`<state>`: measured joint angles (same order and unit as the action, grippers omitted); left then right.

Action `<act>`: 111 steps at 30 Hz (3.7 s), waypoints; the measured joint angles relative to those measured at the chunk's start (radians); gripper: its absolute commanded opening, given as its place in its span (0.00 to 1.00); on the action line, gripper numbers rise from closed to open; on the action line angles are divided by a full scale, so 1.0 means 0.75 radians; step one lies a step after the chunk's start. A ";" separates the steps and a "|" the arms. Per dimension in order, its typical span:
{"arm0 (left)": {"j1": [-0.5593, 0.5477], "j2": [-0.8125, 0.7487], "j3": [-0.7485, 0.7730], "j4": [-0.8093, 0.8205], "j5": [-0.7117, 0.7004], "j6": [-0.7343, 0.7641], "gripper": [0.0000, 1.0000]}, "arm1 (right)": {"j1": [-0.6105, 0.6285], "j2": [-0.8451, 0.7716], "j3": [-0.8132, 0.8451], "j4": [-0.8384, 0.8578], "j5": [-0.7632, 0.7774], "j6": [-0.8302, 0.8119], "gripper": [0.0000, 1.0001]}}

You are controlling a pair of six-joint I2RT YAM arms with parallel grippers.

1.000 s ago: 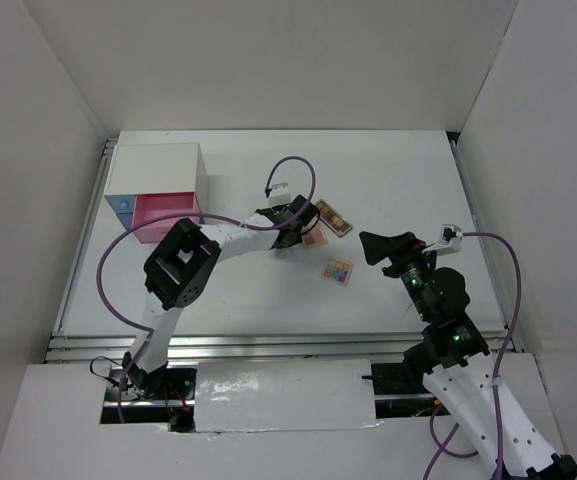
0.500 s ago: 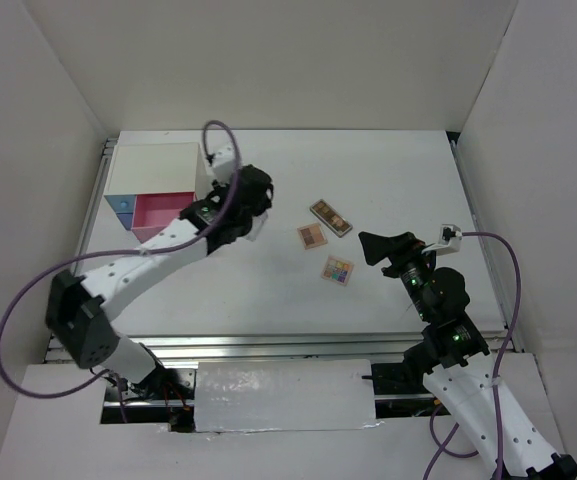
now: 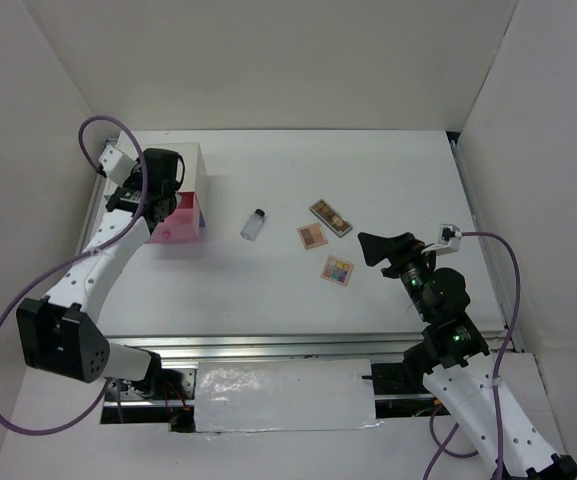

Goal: Organize the makeup

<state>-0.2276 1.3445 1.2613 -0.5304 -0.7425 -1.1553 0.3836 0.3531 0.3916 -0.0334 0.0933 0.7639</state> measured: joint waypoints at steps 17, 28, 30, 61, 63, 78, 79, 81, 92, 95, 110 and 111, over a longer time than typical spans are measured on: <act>0.035 0.141 -0.031 -0.021 0.132 -0.019 0.89 | 0.000 0.017 -0.001 0.000 -0.006 -0.004 1.00; -0.103 0.102 0.022 0.170 0.159 0.328 1.00 | 0.000 0.028 -0.001 0.000 -0.020 -0.004 1.00; -0.224 0.138 0.076 0.250 0.196 0.505 0.99 | 0.000 0.035 -0.001 0.000 -0.025 -0.004 1.00; -0.369 0.914 0.157 0.372 0.662 0.949 0.45 | 0.000 0.057 -0.002 0.031 -0.046 -0.004 1.00; -0.370 0.893 0.132 0.387 0.665 0.932 0.15 | 0.000 0.057 -0.002 0.033 -0.050 -0.004 1.00; -0.342 -0.078 0.026 0.273 0.332 0.539 0.10 | 0.000 0.065 -0.008 0.035 -0.065 -0.004 1.00; -0.286 -0.150 -0.006 0.299 0.303 0.477 0.10 | 0.000 0.065 -0.008 0.035 -0.065 -0.004 1.00; -0.158 -0.276 -0.086 0.303 0.236 0.341 0.12 | 0.000 0.065 -0.008 0.035 -0.065 -0.004 1.00; 0.026 -0.128 -0.190 0.124 0.199 -0.073 0.37 | 0.000 0.065 -0.008 0.035 -0.065 -0.004 1.00; 0.034 -0.098 -0.195 0.090 0.198 -0.116 0.35 | 0.000 0.065 -0.008 0.035 -0.065 -0.004 1.00; 0.045 -0.299 -0.240 0.119 0.213 -0.072 0.65 | 0.000 0.092 -0.009 0.037 -0.077 -0.004 1.00; 0.043 -0.352 -0.274 0.136 0.212 -0.082 0.48 | 0.000 0.094 -0.009 0.038 -0.079 -0.004 1.00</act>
<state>-0.1951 1.0805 1.0561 -0.4282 -0.5838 -1.2171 0.3836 0.4232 0.3851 -0.0051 0.0338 0.7612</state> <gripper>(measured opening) 0.729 0.997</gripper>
